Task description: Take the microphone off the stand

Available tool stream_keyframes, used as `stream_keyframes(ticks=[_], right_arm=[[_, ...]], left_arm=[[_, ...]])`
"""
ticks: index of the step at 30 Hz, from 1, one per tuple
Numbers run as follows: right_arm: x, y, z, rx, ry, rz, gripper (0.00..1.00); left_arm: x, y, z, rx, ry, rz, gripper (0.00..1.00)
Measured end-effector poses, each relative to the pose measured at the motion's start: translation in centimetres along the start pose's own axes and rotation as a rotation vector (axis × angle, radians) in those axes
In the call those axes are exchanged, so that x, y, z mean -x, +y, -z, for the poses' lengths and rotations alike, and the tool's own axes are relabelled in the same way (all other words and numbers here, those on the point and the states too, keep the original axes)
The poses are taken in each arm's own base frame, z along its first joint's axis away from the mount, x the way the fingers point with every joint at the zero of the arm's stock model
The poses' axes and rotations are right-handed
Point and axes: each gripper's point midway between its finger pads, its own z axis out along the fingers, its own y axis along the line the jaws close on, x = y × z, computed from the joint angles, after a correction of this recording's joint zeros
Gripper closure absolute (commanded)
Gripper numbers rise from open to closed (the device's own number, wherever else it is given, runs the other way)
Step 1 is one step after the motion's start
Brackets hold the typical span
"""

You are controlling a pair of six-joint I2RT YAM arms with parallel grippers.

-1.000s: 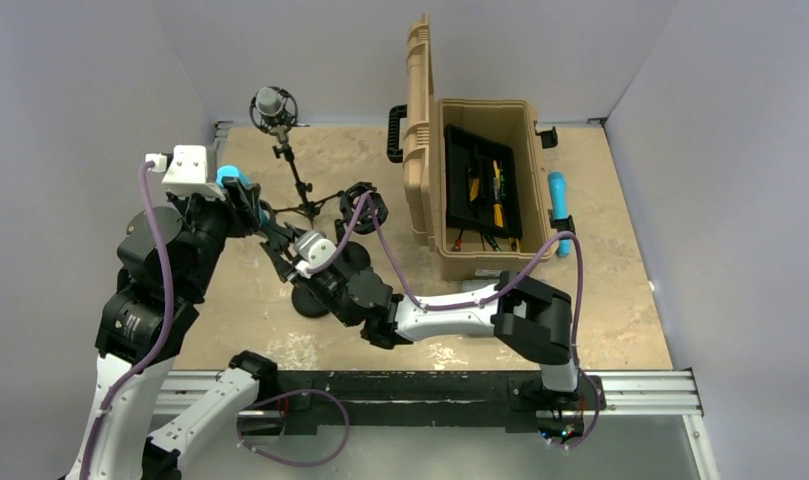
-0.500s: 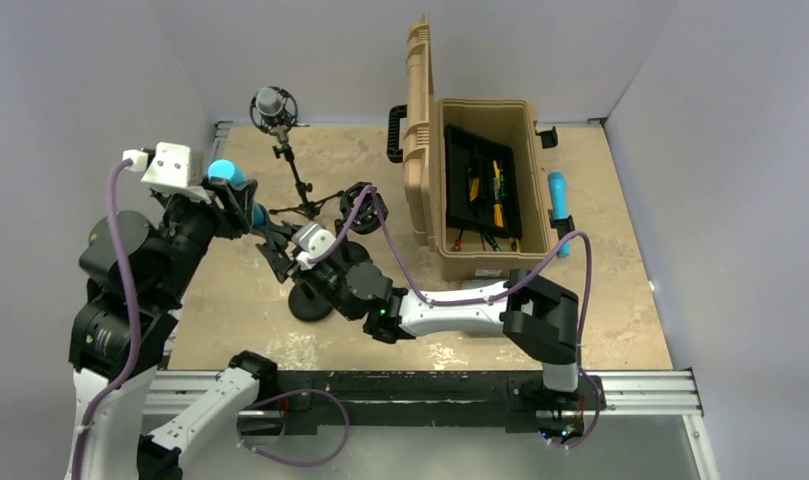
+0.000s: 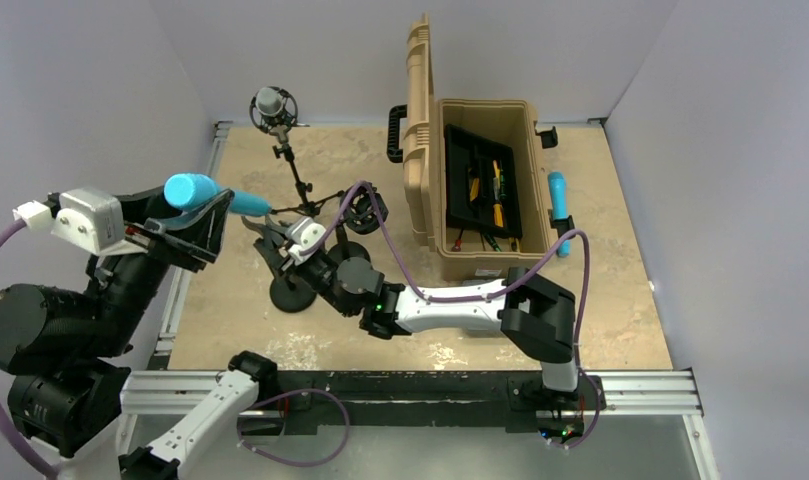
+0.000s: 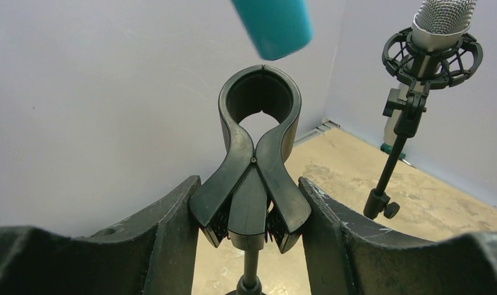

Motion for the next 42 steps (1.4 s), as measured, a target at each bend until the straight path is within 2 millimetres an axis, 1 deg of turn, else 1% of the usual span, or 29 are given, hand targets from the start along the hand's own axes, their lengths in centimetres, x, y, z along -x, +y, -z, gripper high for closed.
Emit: stream_keyframes(ticks=[1, 3, 6, 7, 9, 10, 12, 14, 16, 19, 21, 23, 24, 25, 26, 27, 29, 30, 31, 33, 35, 36, 38, 39, 42], right_arm=[[0.0, 0.0, 0.0, -0.001, 0.001, -0.001, 1.00], [0.0, 0.0, -0.1, -0.004, 0.004, -0.001, 1.00], [0.0, 0.0, -0.1, -0.004, 0.007, 0.002, 1.00], [0.0, 0.0, -0.1, -0.005, 0.007, 0.003, 0.96], [0.0, 0.0, -0.1, -0.005, 0.008, 0.005, 0.77], [-0.1, 0.0, -0.1, -0.005, 0.009, 0.006, 0.69], [-0.1, 0.0, -0.1, -0.003, 0.012, 0.008, 0.51], [-0.1, 0.0, -0.1, -0.003, 0.016, 0.009, 0.31], [-0.3, 0.0, 0.0, -0.002, 0.034, 0.020, 0.19], [-1.5, 0.1, 0.4, -0.001, 0.091, 0.045, 0.14], [-2.1, 0.3, 0.9, 0.005, 0.133, 0.063, 0.12], [-1.9, 0.5, 1.5, 0.016, 0.170, 0.073, 0.12], [-1.2, 0.6, 2.0, 0.024, 0.184, 0.069, 0.12], [-0.4, 0.6, 2.3, 0.030, 0.187, 0.061, 0.12], [0.9, 0.6, 2.7, 0.039, 0.188, 0.048, 0.12], [2.5, 0.5, 3.2, 0.054, 0.183, 0.032, 0.12], [6.3, 0.4, 4.6, 0.098, 0.157, -0.008, 0.12], [8.4, 0.2, 5.6, 0.124, 0.138, -0.030, 0.11], [10.1, 0.0, 6.4, 0.147, 0.124, -0.049, 0.12], [13.8, -0.5, 8.8, 0.205, 0.091, -0.097, 0.12], [16.5, -0.9, 11.1, 0.258, 0.072, -0.134, 0.12], [17.3, -1.0, 12.4, 0.287, 0.069, -0.155, 0.13], [18.0, -1.2, 14.5, 0.333, 0.073, -0.186, 0.14], [17.8, -1.2, 15.7, 0.357, 0.082, -0.203, 0.14], [16.2, -0.5, 18.5, 0.433, 0.125, -0.249, 0.18]], left_arm=[[0.4, -0.3, 0.3, -0.015, -0.020, 0.009, 1.00], [0.1, -0.7, 0.6, -0.035, -0.031, 0.026, 1.00], [-1.7, -0.5, 0.6, -0.022, 0.011, 0.043, 1.00], [-2.1, -0.2, 0.6, -0.002, 0.024, 0.049, 1.00], [-2.3, 0.9, 0.8, 0.060, 0.032, 0.054, 1.00], [-2.0, 1.5, 1.1, 0.099, 0.029, 0.055, 1.00], [-0.8, 2.7, 1.9, 0.167, -0.003, 0.059, 1.00], [1.4, 3.6, 3.5, 0.224, -0.071, 0.066, 1.00], [3.6, 4.0, 5.5, 0.252, -0.143, 0.086, 1.00], [6.5, 4.2, 8.7, 0.265, -0.245, 0.133, 1.00], [7.8, 4.1, 10.4, 0.263, -0.290, 0.172, 1.00], [7.8, 4.0, 11.1, 0.261, -0.292, 0.204, 1.00], [7.6, 3.9, 11.3, 0.261, -0.287, 0.224, 1.00], [7.1, 3.9, 11.3, 0.262, -0.275, 0.241, 1.00], [6.4, 3.9, 11.2, 0.265, -0.250, 0.257, 1.00], [5.5, 3.8, 10.9, 0.268, -0.222, 0.273, 1.00], [3.8, 3.6, 10.4, 0.266, -0.161, 0.305, 1.00], [2.9, 3.3, 10.1, 0.259, -0.131, 0.316, 1.00], [2.2, 3.0, 9.8, 0.245, -0.104, 0.329, 1.00], [0.4, 1.8, 8.9, 0.192, -0.036, 0.360, 1.00], [-1.5, 0.3, 7.8, 0.123, 0.035, 0.390, 1.00], [-2.7, -0.6, 7.2, 0.080, 0.080, 0.408, 1.00], [-5.3, -2.5, 6.2, -0.002, 0.175, 0.451, 1.00], [-6.8, -3.5, 5.7, -0.047, 0.228, 0.477, 1.00], [-10.8, -6.0, 4.4, -0.151, 0.367, 0.572, 1.00]])
